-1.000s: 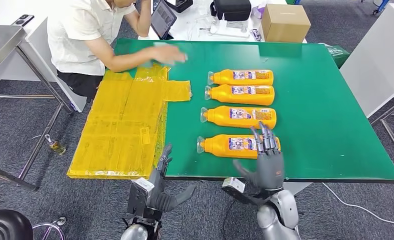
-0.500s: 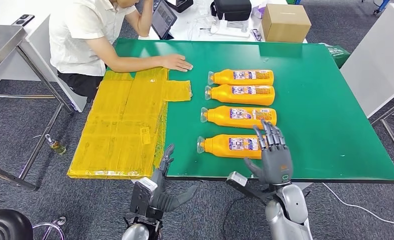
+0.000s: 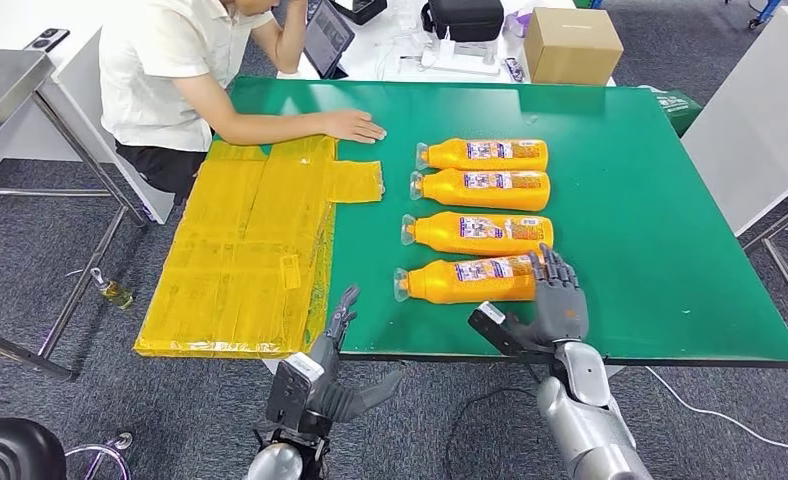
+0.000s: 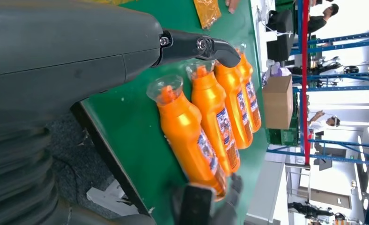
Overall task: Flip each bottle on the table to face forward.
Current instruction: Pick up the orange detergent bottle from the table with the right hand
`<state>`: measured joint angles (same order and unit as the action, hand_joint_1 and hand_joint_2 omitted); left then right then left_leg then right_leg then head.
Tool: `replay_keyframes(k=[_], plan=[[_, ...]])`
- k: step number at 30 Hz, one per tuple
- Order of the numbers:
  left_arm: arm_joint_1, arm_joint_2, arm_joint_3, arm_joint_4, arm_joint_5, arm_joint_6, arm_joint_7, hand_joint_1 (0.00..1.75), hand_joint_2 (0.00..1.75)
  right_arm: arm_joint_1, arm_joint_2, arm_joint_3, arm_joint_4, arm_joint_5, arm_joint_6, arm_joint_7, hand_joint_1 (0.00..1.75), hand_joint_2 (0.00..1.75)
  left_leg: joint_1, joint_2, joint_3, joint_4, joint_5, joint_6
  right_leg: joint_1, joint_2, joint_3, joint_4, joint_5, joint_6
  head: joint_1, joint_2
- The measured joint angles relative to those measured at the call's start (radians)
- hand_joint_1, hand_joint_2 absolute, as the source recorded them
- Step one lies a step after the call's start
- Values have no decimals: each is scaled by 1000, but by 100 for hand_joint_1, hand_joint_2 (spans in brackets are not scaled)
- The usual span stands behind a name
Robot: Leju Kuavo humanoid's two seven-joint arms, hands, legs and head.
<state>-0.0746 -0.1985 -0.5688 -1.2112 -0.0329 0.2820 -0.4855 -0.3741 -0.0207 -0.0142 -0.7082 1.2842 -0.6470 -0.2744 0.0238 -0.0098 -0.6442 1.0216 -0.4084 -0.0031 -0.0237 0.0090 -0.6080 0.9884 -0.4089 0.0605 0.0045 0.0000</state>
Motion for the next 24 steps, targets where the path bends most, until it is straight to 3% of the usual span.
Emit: replay_keyframes(k=[9,22,24], plan=[[-4,-3,-2,0,-1,-10,2,0,175,-86,-28,73,116,-16,68,31,0,175,0,1,1,0,0,0,0,0,1,0,0,0,0,0],[-10,-3,-18,-1,-1,-17,3,0,175,-126,-41,139,172,-9,57,51,1,175,0,1,6,0,0,0,0,0,5,0,0,0,0,0],[-12,-3,-19,-1,0,-19,3,0,175,-128,-43,149,177,-3,51,55,79,175,0,1,6,0,0,0,0,0,5,0,0,0,0,0]])
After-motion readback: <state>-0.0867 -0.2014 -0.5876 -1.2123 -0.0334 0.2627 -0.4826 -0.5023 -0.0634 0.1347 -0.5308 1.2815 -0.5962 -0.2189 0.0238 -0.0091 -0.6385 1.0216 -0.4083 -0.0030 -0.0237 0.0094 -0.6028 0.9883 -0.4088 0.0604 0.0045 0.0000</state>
